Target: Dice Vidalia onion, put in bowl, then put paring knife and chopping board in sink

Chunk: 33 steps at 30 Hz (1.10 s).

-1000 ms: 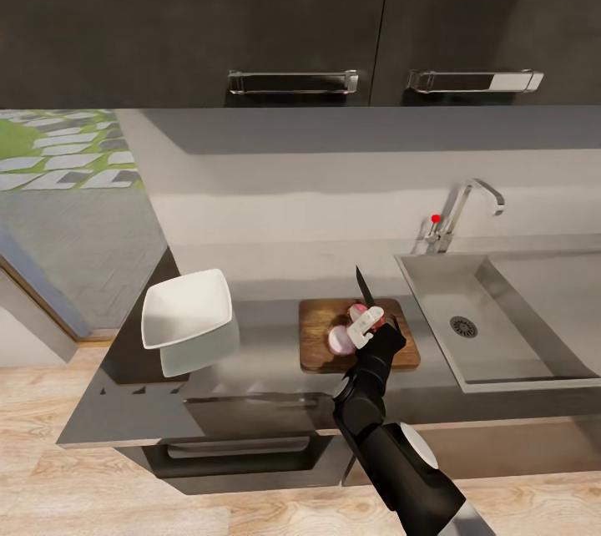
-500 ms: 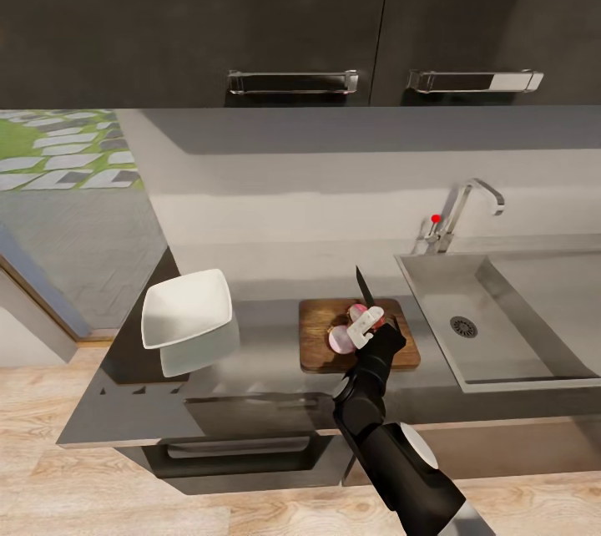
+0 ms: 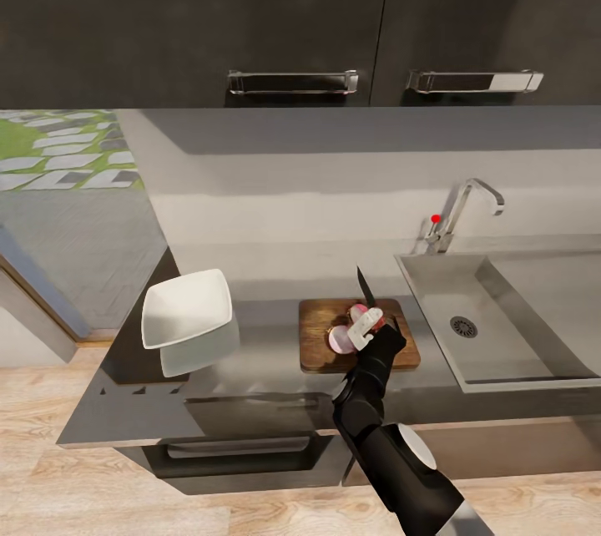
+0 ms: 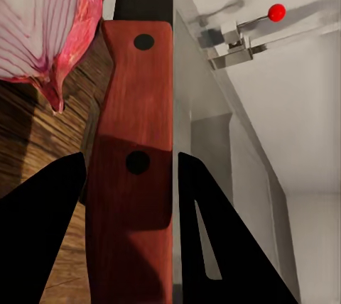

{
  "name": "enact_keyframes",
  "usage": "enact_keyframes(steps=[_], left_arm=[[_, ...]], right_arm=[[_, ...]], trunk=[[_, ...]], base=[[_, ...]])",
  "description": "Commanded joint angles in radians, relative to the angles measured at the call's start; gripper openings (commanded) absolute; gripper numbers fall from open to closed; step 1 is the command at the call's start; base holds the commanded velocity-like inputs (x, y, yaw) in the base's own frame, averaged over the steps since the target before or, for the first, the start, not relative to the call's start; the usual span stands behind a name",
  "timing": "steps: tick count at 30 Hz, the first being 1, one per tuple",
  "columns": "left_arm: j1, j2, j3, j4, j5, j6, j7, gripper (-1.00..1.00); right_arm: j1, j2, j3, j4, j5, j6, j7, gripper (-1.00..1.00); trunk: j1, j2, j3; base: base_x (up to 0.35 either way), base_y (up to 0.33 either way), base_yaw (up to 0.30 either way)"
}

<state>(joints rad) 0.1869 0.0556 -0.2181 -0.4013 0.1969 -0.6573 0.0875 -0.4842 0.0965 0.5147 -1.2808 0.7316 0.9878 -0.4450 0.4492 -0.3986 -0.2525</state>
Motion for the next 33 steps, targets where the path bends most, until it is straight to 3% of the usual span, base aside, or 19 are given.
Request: enact_keyframes(steps=[1,19,25,29,33], left_arm=[[0.0,0.001,-0.009,-0.002,0.004,-0.001,0.009,1.0],[0.0,0.001,-0.009,-0.002,0.004,-0.001,0.009,1.0],[0.0,0.001,-0.009,-0.002,0.004,-0.001,0.009,1.0],[0.0,0.001,-0.009,0.007,0.003,-0.002,0.009,1.0],[0.0,0.001,-0.008,0.01,-0.001,-0.003,0.009,1.0]], right_arm=[[-0.001,0.0,0.002,0.003,-0.072,-0.011,-0.006,-1.0],[-0.001,0.0,-0.001,0.001,-0.066,-0.014,-0.009,-1.0],[-0.001,0.001,-0.007,-0.061,-0.064,-0.012,-0.08,-1.0],[-0.001,0.004,-0.003,-0.082,-0.063,-0.009,-0.088,-1.0],[-0.001,0.045,0.002,-0.084,-0.056,-0.007,-0.089,-1.0]], trunk=[[0.001,-0.001,-0.002],[0.001,-0.001,-0.002],[0.001,-0.001,-0.002],[0.001,-0.001,-0.002],[0.001,-0.001,-0.002]], base=[[0.0,0.0,0.0],[0.0,0.0,0.0],[-0.153,-0.118,0.0],[-0.259,-0.169,0.0],[-0.318,0.012,0.0]])
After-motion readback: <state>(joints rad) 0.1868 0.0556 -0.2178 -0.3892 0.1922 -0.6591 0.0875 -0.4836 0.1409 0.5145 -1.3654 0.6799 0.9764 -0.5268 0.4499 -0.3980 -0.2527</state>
